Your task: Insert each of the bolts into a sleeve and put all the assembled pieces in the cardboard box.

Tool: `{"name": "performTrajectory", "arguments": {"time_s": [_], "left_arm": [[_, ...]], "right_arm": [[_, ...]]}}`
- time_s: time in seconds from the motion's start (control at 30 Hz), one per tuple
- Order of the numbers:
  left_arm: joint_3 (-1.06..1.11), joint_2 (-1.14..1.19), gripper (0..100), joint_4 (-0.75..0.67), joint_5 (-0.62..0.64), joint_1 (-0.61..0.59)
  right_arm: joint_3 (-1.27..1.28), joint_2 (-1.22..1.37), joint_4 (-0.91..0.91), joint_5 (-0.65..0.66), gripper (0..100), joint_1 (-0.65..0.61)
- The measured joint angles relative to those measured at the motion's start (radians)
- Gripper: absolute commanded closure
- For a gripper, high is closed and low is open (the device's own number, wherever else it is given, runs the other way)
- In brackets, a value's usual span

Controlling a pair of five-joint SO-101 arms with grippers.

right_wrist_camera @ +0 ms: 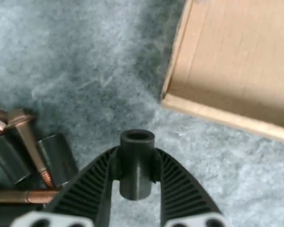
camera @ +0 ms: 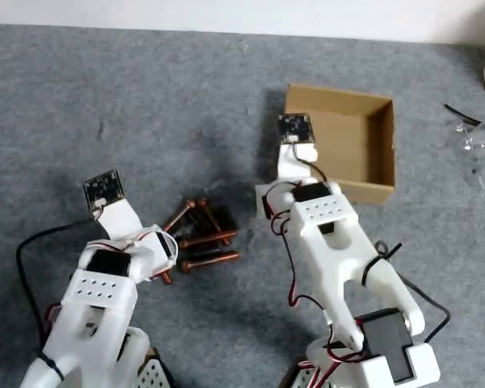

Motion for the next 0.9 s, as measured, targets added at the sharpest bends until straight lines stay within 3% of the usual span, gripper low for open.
{"name": "performTrajectory", "arguments": {"time_s": [0.3, 0.73, 0.9], "left_arm": [[0.002, 0.011, 88, 0.000, 0.006, -0.038], [-0.169, 0.459, 89, -0.020, 0.006, -0.044], [-0.218, 0.529, 89, -0.021, 0.029, -0.101]], "right_arm": [[0.000, 0.000, 0.000, 0.000, 99.5, 0.000], [0.000, 0.000, 0.000, 0.000, 99.5, 0.000], [0.000, 0.000, 0.000, 0.000, 99.5, 0.000]]}}
